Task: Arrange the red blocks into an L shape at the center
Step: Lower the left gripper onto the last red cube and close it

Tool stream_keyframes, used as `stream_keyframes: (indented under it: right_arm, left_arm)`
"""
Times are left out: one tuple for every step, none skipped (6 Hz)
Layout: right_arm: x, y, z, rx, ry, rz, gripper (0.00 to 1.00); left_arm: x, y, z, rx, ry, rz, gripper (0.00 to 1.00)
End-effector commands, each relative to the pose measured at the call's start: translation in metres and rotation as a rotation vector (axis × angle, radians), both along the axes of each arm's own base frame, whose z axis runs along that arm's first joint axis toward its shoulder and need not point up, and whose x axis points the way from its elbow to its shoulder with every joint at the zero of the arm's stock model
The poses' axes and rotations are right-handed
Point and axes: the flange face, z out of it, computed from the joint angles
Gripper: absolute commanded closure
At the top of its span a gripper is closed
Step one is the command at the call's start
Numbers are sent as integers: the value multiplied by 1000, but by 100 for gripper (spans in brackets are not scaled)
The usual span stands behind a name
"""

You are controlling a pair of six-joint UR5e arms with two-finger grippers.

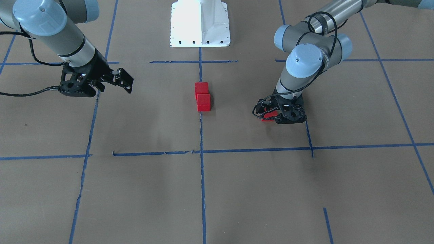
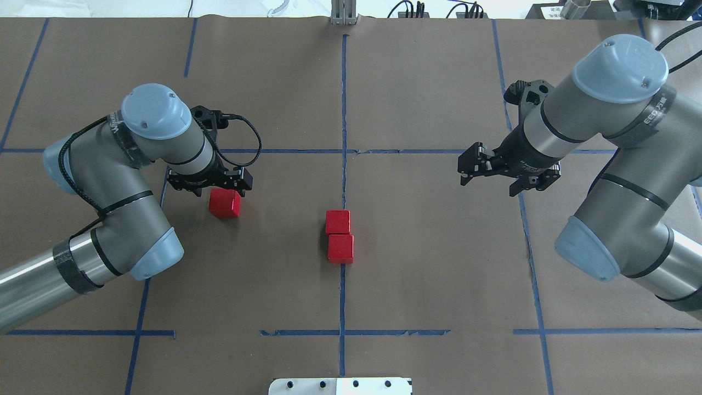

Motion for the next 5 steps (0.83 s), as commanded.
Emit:
stream_keyframes:
  right_arm:
    - [0,0,2,-2,2,0,0]
    - [0,0,1,-3,3,0,0]
    - [0,1,0,-2,0,-1,0]
    - [0,0,1,-3,1,-1,0]
    - [1,1,1,-2,1,1,0]
  left_arm:
    - [12,6,8,-14,-14,16,4]
    - [14,8,4,-11,-7,23,16]
    - [13,10,3,-12,-3,24,88]
    - [13,9,-1,-11,0,21,100]
    - [5,2,-16,-8,14,-9,100]
